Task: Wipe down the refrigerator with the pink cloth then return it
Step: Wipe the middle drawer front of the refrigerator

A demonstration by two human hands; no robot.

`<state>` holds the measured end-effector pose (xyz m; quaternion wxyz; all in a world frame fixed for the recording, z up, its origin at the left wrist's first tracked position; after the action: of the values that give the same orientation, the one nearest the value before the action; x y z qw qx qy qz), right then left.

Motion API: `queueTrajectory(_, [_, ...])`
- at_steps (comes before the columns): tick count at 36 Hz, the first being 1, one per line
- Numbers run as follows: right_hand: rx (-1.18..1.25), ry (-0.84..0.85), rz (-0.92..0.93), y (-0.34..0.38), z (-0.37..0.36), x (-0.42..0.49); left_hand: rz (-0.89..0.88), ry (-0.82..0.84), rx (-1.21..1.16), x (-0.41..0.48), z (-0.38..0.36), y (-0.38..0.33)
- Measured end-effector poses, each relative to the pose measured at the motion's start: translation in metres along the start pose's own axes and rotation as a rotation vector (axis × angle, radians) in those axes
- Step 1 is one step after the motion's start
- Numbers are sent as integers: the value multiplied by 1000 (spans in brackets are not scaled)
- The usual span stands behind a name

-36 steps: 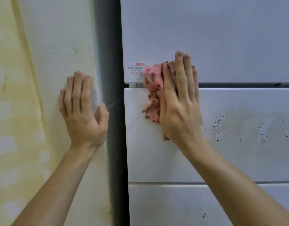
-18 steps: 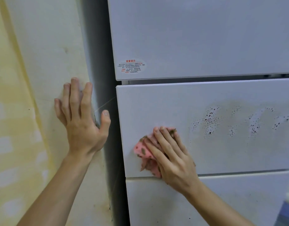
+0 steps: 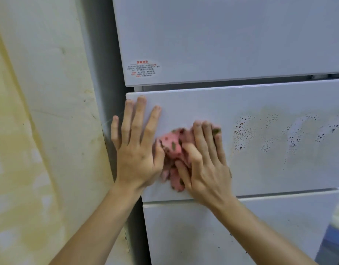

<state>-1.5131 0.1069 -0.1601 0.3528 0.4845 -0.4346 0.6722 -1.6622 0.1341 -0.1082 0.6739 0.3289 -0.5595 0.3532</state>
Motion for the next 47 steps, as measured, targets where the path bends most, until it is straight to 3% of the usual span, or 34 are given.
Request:
queueTrajectory(4, [-50,67,46,-3,1,-45,17,-31,4,1,1,0])
queueTrajectory(9, [-87,87,62,-15,10,-38,32,-45,0,3,3,-5])
queueTrajectory(15, [-123,-105,-63,-48,34,34,20,-67,-38,9,1,-20])
queueTrajectory(20, [-3,-184,-153,-54,39,64,1,-76,-52,13,0,-31])
queueTrajectory(23, [57,-171,-140,-46,35,39,-12,-55,-67,12,-3,-34])
queueTrajectory(31, [-132,78,3,-31,19,-59,-17,-50,-49,10,-6,-37])
queueTrajectory(37, [-188,80,27,-41,24,-45,-25,-80,-13,9,-8,-37])
queueTrajectory(47, [-211,-127,-245,-86,55,61,-11,-79,4,9,-9,-38])
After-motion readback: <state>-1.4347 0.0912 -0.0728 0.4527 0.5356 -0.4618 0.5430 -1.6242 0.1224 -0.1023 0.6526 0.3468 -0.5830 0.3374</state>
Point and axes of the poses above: each hand's wrist, its own x-axis towards the middle knuckle, its own z-axis out of the back of the hand, y = z × x, the point moved 7 cm from there along x, towards the middle knuckle, and after that the axes turned 4 degrees about z, right-handed, at the moved point
